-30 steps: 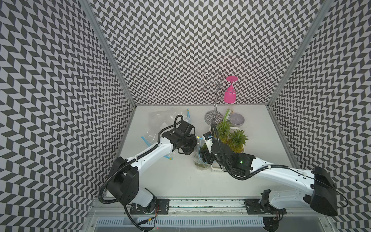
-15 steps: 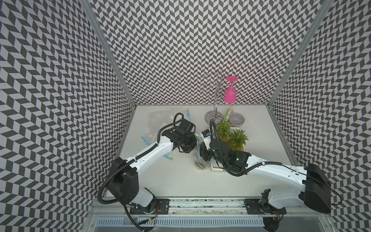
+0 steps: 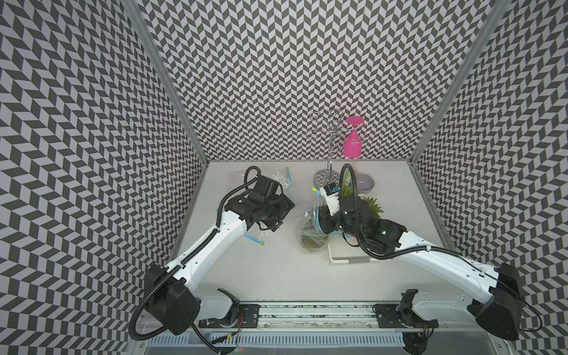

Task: Open the zip-top bag and take out the pineapple
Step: Pick up the pineapple from the zipper food storage bag.

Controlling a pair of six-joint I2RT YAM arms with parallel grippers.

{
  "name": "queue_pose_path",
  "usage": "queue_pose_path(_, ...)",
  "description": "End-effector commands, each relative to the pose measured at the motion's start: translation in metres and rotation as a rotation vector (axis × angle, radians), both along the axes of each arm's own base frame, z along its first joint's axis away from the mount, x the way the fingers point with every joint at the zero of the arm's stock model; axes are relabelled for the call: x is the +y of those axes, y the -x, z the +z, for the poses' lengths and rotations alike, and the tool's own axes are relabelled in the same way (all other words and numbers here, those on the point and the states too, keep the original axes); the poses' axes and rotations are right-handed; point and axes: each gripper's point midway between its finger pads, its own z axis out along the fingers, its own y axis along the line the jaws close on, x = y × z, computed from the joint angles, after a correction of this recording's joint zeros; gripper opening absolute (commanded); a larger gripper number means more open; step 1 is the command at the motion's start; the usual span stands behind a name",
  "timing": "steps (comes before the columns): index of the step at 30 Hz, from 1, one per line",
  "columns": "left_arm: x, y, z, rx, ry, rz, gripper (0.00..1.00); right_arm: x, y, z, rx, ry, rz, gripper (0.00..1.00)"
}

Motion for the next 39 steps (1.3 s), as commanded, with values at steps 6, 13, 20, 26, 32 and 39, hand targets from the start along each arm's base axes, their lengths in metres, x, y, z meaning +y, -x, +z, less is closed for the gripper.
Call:
queue_pose_path(6, -0.010, -0.010, 0.001, 0.063, 0.198, 0.052, 0.95, 0.008, 0.008, 0.089, -0.152, -0.294, 0.143, 0.00)
queue_pose_path(13, -0.012, -0.007, 0.008, 0.132, 0.326, 0.099, 1.00, 0.007, 0.017, 0.082, -0.166, -0.315, 0.181, 0.00)
queue_pose_path(20, -0.013, 0.017, 0.024, 0.234, 0.377, 0.130, 1.00, 0.005, 0.025, 0.068, -0.192, -0.288, 0.210, 0.00)
queue_pose_path(26, -0.044, 0.015, 0.015, 0.245, 0.390, 0.055, 0.89, 0.012, 0.032, 0.064, -0.194, -0.295, 0.273, 0.00)
queue_pose_path(32, -0.030, 0.010, -0.025, 0.260, 0.280, 0.077, 0.00, 0.007, 0.034, 0.087, -0.238, -0.314, 0.263, 0.00)
queue_pose_path(39, 0.023, -0.018, -0.051, 0.206, 0.074, 0.176, 0.00, -0.003, 0.037, 0.128, -0.280, -0.350, 0.239, 0.00)
